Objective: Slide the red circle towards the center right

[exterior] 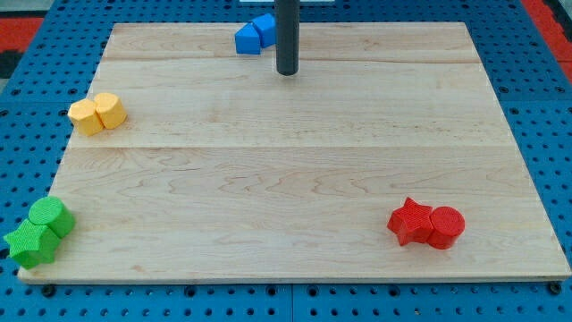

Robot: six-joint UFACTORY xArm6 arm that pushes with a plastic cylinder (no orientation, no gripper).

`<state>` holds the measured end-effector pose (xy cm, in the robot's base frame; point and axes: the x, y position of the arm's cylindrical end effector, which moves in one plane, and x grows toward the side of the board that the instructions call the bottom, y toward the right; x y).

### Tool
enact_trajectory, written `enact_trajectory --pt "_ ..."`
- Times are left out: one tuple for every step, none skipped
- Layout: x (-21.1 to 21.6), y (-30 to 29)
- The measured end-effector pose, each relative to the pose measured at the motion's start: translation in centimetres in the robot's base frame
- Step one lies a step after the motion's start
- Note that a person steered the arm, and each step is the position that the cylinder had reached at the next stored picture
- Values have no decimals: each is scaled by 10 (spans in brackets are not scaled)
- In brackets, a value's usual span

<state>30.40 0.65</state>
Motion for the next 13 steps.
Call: enact_trajectory --pt "57 24" --pt "117 16" --pt "180 3" --pt "229 42" --pt "254 88" --pt "296 76" --pt "304 132" --pt "280 185" --pt "255 190" --pt "215 202" --pt "166 163" --pt "167 157" --pt "173 147"
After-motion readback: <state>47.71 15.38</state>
